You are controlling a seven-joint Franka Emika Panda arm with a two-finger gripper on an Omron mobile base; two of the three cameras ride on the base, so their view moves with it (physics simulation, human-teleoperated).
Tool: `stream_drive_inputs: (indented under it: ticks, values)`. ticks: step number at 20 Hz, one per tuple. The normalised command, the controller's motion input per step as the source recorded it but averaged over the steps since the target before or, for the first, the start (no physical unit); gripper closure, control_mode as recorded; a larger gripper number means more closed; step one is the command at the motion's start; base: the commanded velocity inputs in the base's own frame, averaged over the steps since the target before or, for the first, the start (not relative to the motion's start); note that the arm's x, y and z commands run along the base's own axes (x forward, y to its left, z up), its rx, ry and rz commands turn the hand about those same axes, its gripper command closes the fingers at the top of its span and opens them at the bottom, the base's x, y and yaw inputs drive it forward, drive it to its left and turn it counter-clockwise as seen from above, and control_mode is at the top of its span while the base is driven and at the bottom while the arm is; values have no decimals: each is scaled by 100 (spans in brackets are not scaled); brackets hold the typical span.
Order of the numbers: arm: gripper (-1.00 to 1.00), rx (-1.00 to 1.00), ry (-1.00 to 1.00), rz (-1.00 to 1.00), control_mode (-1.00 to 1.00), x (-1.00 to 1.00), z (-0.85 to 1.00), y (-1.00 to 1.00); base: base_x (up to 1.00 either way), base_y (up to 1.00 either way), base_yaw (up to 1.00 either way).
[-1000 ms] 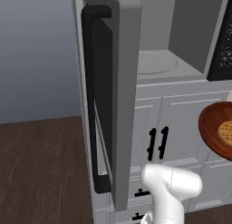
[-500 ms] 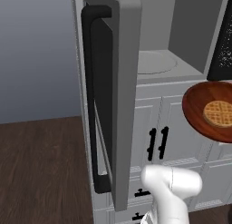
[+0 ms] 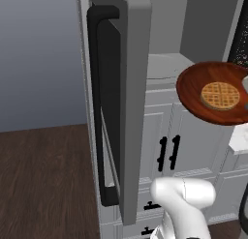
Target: Open the microwave, place the bowl with waffle inside the microwave, then close the microwave door and turn it on.
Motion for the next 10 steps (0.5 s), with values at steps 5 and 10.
stream_drive_inputs:
  ticks: [5,10]
  values:
    - [100,0,5,-10,-100,54,44,34,0,0,0]
    - [100,4,2,-8,-100,71,10,12,0,0,0]
